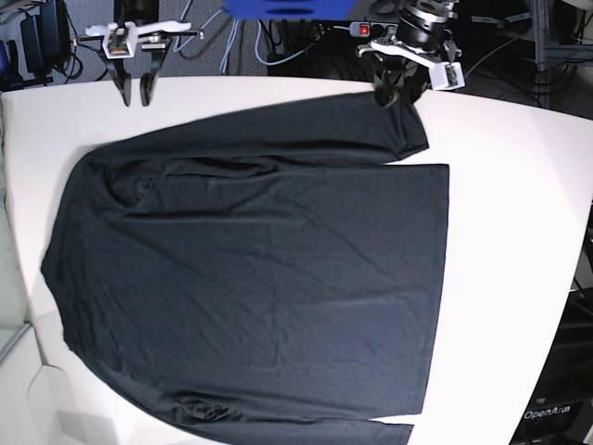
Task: Fold the T-shirt properly
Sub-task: 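Lower both grippers toward the shirt's shoulder edge near each sleeve, then grasp the shirt's shoulder edge with both grippers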
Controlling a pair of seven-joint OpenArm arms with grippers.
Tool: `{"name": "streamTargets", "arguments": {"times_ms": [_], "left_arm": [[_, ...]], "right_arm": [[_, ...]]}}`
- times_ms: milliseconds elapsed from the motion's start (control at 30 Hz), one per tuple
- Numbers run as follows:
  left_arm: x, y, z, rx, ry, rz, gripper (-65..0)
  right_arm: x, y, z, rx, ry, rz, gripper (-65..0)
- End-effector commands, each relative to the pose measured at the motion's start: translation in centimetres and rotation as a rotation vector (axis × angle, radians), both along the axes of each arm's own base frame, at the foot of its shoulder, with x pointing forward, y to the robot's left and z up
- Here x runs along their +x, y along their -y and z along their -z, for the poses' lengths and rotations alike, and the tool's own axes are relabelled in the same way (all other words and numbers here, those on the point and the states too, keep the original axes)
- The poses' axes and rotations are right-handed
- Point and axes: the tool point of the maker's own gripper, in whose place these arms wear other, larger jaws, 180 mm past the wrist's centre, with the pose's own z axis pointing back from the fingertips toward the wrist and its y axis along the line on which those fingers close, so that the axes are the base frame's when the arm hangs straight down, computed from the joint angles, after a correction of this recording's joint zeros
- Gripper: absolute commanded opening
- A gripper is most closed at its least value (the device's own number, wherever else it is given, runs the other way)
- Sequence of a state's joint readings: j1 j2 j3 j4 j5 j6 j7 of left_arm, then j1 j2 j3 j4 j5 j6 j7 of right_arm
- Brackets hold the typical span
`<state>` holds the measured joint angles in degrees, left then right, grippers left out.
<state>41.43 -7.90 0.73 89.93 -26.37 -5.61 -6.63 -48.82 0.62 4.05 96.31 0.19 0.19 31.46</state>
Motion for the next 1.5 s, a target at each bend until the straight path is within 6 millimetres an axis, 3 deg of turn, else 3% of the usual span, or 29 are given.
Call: {"name": "streamTargets", "arguments": {"times_ms": [0,167,400,567,767,967,1333,1467], "left_arm": [[-1.5,0.2,1.1,-0.001,-0.073,0.013,-43.2],[-1.3,0.0,1.0,0.004,-0.068,0.007,-55.6],[-1.0,0.0,0.6,0.002,-0.055,0.002,-65.0],[-0.4,-1.5,0.2,0.024,-0.036,-0.035,-65.0],[1.0,-1.2,-2.2,0.018,0.034,-0.028,-65.0],[1.5,-1.1,-2.6,0.016,0.047,-0.026,-65.0],[1.3,-1.2,-2.6,0.018,0.041,-0.023,-65.0],[1.3,-1.2,-2.6,0.018,0.043,-0.023,-65.0]], "right_arm": [[-0.2,0.0,-0.7,-0.005,0.026,-0.007,-47.0],[-0.1,0.0,-0.7,-0.005,0.028,-0.007,-47.0],[-0.2,0.0,-0.4,-0.004,0.020,-0.006,-47.0],[-0.4,0.0,-0.1,-0.004,0.009,-0.004,-47.1],[-0.1,0.0,-0.4,-0.005,0.021,-0.006,-47.0],[1.1,0.3,-0.8,-0.016,0.051,-0.012,-46.9],[5.5,1.3,1.1,-0.016,-0.075,0.008,-46.7],[6.9,1.4,1.7,-0.005,-0.111,0.022,-39.7]]}}
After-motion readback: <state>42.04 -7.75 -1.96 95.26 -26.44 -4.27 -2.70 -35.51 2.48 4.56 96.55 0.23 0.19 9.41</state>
